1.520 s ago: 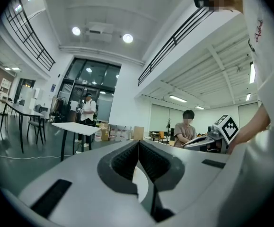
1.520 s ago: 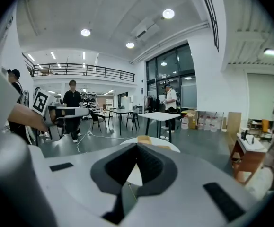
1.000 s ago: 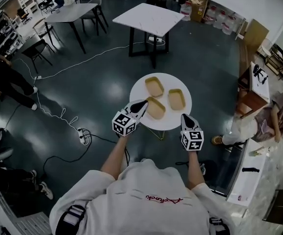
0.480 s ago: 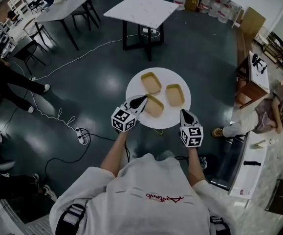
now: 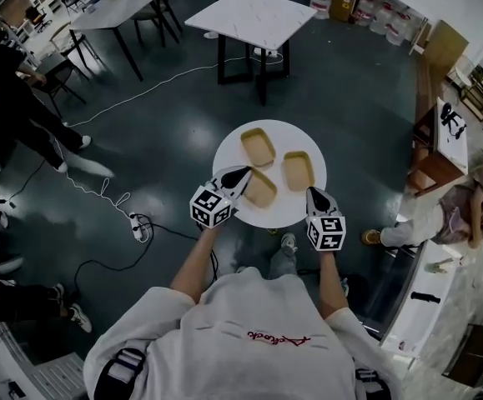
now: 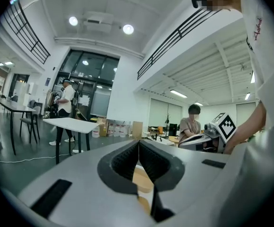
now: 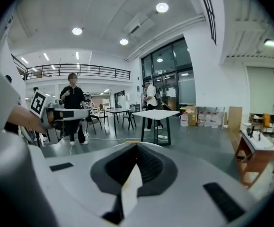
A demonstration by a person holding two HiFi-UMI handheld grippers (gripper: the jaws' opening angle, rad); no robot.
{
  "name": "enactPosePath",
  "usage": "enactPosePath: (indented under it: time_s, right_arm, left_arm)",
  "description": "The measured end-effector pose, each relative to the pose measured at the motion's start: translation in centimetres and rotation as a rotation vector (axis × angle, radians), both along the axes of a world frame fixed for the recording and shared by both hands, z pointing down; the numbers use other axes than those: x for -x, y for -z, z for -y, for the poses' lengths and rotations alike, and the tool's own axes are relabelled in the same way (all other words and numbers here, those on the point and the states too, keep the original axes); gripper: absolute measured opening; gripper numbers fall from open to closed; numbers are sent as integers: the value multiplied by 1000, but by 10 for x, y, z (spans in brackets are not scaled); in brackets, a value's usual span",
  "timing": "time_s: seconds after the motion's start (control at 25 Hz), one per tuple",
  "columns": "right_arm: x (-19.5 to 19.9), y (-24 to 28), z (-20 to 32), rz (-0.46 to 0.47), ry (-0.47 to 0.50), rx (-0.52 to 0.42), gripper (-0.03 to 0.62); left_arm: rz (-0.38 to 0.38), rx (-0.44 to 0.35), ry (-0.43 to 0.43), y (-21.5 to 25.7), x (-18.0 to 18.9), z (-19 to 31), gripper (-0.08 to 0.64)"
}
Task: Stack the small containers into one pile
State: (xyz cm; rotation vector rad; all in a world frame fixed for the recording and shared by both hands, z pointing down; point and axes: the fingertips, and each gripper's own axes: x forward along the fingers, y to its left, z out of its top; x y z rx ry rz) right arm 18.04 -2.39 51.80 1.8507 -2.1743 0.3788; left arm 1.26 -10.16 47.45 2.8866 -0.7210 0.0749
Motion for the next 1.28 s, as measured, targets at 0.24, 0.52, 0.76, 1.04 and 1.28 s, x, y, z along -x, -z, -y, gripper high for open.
enactPosePath:
  time_s: [0.24, 0.52, 0.76, 1.04, 1.28]
  right_arm:
    - [-29, 1, 32, 15, 54, 9, 20]
    - [-64, -16, 65, 27, 91, 49, 20]
    - [-75, -41, 81, 47, 124, 107, 20]
    - [-90, -71, 99, 84, 180, 170, 20]
    - [-101, -97, 111, 116, 236, 223, 20]
  left_arm:
    - [13, 12, 62, 3, -24, 22, 11]
    - [30, 38, 117, -9, -46, 47, 11]
    - [55, 90, 167, -32, -46, 55, 11]
    - [90, 148, 247, -57, -55, 67, 11]
    - [111, 174, 321, -71, -63, 75, 11]
